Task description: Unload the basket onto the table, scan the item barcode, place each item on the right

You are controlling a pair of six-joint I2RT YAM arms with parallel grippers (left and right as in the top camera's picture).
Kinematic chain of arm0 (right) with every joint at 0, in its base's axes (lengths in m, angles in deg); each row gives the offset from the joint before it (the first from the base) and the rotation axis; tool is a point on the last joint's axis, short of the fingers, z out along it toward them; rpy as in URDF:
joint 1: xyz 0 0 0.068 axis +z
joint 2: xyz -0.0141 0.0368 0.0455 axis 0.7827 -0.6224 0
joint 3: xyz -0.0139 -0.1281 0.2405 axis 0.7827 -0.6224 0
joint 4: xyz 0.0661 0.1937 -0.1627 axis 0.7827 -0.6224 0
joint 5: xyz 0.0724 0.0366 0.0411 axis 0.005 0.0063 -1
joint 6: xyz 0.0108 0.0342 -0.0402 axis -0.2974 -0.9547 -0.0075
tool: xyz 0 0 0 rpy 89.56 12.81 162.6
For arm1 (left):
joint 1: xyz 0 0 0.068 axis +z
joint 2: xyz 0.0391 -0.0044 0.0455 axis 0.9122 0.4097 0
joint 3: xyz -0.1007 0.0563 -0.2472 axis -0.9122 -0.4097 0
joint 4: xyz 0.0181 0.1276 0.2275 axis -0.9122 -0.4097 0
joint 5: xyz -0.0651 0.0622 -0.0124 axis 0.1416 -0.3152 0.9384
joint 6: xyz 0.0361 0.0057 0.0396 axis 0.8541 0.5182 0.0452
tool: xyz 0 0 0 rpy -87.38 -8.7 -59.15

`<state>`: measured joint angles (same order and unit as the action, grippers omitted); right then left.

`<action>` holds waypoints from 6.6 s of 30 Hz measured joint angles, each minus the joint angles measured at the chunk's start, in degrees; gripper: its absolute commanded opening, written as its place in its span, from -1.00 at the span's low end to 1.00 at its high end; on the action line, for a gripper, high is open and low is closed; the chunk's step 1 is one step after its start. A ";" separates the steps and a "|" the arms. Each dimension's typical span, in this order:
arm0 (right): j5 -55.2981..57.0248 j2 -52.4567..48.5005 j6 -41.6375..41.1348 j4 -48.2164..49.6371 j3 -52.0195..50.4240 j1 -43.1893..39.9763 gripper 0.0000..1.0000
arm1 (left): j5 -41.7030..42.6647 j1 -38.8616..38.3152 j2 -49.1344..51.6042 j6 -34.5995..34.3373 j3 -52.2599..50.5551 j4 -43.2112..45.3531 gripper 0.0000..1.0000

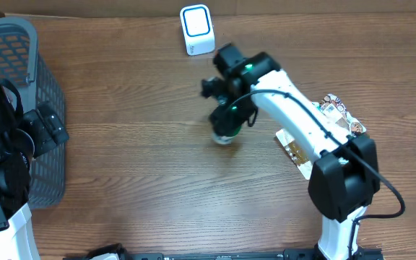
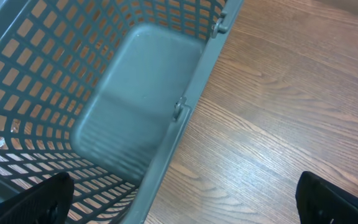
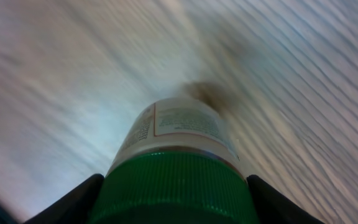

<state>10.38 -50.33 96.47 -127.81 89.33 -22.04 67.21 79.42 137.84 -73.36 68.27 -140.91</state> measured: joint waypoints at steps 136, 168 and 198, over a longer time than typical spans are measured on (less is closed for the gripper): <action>-9.73 114.38 -14.38 69.94 -99.01 -24.15 1.00 | 0.00 0.00 0.33 0.00 0.02 0.00 1.00; 2.29 115.12 -14.43 69.31 -99.97 -24.15 1.00 | 0.00 0.00 0.42 0.00 0.02 0.00 0.99; 2.29 115.12 -14.43 69.31 -99.97 -24.15 1.00 | 0.00 0.00 -5.62 0.00 -4.74 0.17 1.00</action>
<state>12.67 64.79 82.05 -58.50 -10.65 -46.19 67.21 79.42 132.22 -73.36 63.53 -140.74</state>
